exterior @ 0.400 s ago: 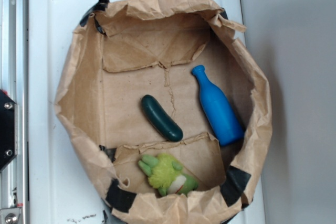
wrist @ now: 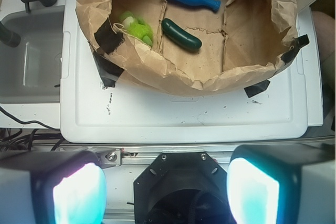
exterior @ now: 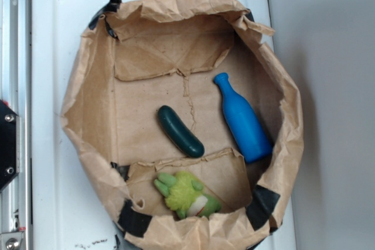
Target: Grab the plastic pickle.
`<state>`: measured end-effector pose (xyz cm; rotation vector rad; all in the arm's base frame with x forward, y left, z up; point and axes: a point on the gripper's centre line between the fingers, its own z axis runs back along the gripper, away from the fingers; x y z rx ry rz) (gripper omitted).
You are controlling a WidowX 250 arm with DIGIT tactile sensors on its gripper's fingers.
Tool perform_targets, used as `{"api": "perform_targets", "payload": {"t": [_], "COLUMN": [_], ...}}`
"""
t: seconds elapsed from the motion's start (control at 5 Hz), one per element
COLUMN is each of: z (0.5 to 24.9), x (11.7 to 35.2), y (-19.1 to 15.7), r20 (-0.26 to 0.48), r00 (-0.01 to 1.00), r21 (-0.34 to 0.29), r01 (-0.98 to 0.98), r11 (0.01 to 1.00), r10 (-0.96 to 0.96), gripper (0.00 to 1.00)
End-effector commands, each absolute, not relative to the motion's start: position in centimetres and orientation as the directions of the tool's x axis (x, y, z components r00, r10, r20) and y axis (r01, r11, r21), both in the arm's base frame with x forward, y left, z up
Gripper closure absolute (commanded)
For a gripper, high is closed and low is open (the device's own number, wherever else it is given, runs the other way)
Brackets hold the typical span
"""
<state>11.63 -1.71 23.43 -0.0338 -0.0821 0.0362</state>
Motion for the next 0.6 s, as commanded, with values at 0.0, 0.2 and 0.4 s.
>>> {"api": "perform_targets", "payload": {"t": [0.0, 0.2, 0.4], "z": [23.2, 22.0, 20.1], "x": [21.7, 26.1, 27.4], "y": [-0.2, -0.4, -0.3], "r20": [0.145, 0.143, 0.032], "r00": [0.989, 0.978, 0.921], "r21": [-0.001, 0.01, -0.043], "r01": [0.006, 0.155, 0.39], "r11": [1.0, 0.988, 0.92], "r10": [-0.006, -0.155, -0.389], "gripper": [0.0, 0.0, 0.0]}}
